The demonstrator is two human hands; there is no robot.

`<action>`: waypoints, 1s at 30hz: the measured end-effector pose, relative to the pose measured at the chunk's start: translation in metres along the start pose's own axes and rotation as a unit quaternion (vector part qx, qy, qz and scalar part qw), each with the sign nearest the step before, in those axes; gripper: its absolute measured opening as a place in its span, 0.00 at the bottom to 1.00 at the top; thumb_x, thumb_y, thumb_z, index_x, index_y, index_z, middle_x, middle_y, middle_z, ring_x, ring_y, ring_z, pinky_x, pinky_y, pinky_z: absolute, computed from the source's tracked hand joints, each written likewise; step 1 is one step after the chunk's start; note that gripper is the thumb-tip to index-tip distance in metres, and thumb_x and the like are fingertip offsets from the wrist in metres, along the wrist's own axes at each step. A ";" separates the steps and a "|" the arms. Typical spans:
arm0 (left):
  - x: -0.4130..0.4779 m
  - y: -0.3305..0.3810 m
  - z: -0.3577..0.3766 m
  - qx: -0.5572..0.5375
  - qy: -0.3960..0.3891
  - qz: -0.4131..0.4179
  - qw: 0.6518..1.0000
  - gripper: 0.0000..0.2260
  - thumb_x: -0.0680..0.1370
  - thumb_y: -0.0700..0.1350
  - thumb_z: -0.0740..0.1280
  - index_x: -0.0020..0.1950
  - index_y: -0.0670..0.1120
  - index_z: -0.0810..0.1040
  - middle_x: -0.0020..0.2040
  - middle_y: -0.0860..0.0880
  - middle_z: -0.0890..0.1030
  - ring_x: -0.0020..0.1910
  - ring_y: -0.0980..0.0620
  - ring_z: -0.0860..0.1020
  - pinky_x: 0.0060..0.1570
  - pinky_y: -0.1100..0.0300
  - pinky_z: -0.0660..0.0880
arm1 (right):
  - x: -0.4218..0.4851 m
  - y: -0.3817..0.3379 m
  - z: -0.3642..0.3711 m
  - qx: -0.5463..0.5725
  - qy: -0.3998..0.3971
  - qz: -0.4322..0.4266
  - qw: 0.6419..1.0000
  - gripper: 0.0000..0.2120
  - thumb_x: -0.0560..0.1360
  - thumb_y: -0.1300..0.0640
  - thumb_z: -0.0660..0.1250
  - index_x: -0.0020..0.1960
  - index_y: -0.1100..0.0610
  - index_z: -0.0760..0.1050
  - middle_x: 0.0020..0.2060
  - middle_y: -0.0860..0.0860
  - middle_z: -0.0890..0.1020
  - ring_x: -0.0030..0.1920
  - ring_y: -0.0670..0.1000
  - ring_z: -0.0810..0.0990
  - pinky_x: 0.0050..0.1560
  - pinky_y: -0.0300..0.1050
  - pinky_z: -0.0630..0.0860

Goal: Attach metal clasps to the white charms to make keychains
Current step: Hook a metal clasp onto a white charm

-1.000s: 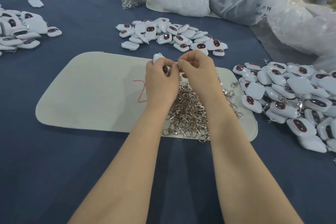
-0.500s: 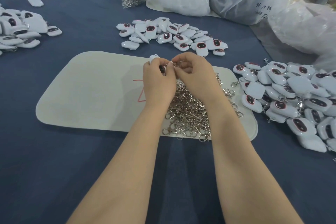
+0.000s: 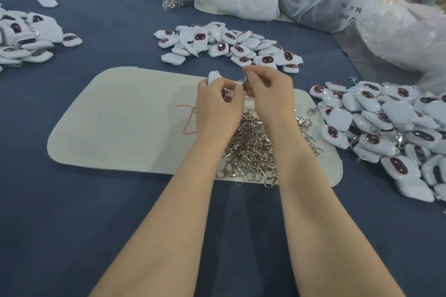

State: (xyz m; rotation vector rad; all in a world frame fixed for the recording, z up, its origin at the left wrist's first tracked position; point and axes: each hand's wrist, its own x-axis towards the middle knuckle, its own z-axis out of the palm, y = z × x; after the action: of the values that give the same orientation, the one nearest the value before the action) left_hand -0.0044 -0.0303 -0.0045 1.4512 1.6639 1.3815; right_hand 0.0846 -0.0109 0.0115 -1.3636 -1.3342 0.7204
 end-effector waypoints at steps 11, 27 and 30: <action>0.002 0.002 -0.007 -0.001 0.031 0.015 0.999 0.03 0.78 0.43 0.65 0.49 0.47 0.78 0.51 0.48 0.72 0.38 0.61 0.70 0.39 0.76 0.63 | -0.007 -0.004 0.005 -0.120 -0.069 -0.100 0.985 0.15 0.77 0.67 0.60 0.61 0.56 0.75 0.38 0.41 0.76 0.45 0.48 0.78 0.50 0.38 0.74; 0.002 0.002 -0.006 -0.017 0.036 -0.007 0.999 0.03 0.78 0.43 0.65 0.46 0.47 0.78 0.51 0.46 0.75 0.40 0.57 0.71 0.41 0.70 0.63 | -0.005 -0.004 0.005 -0.102 -0.032 -0.069 0.992 0.04 0.77 0.62 0.64 0.46 0.53 0.75 0.38 0.41 0.77 0.39 0.37 0.75 0.42 0.25 0.69; 0.003 0.001 -0.006 -0.015 0.032 -0.009 0.999 0.03 0.78 0.43 0.64 0.45 0.47 0.76 0.52 0.44 0.76 0.43 0.54 0.72 0.44 0.67 0.64 | -0.007 -0.005 0.007 -0.105 -0.038 -0.067 0.991 0.04 0.77 0.61 0.64 0.46 0.53 0.75 0.39 0.42 0.77 0.39 0.38 0.75 0.42 0.25 0.69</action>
State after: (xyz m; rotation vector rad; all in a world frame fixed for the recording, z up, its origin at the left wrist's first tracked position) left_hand -0.0103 -0.0299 -0.0004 1.3862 1.6844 1.4509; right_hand 0.0753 -0.0164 0.0123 -1.4058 -1.5821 0.5575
